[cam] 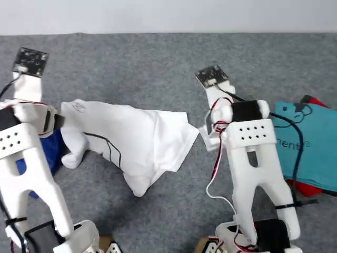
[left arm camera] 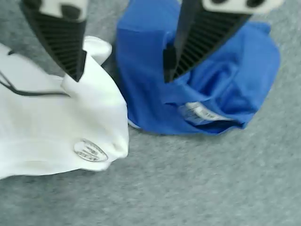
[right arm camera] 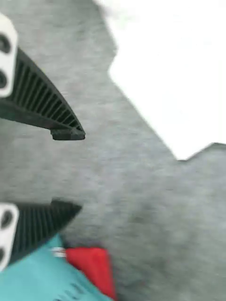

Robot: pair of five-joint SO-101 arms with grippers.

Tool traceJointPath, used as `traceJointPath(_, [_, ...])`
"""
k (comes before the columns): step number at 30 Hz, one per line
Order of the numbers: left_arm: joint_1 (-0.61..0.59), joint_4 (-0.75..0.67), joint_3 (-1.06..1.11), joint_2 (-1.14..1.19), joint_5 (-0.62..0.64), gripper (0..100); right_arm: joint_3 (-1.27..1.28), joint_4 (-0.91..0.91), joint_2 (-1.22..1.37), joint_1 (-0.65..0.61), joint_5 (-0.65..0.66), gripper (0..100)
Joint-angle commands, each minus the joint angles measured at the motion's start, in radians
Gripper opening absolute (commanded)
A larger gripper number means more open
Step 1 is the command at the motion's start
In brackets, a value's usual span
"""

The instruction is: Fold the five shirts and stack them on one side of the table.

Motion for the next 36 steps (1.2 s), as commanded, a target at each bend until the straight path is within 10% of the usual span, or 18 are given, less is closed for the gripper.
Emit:
traceJointPath(1, [-0.083,-0.028,-0.036,-0.031,-0.011,24,-0.041,-0.079,0.058,-0.048,-0.021,25.2])
traceJointPath(23, [-0.16,0.049,-0.024,-0.025,-0.011,21,-1.255,0.341,1.25,-0.134,-0.101,25.2])
traceJointPath(30, [-0.153,0.043,0.025,-0.026,-0.011,21,-1.382,0.352,1.359,-0.136,-0.092,0.5])
traceJointPath(36, [-0.153,0.041,0.041,-0.025,-0.011,21,-1.458,0.357,1.26,-0.145,-0.034,1.0])
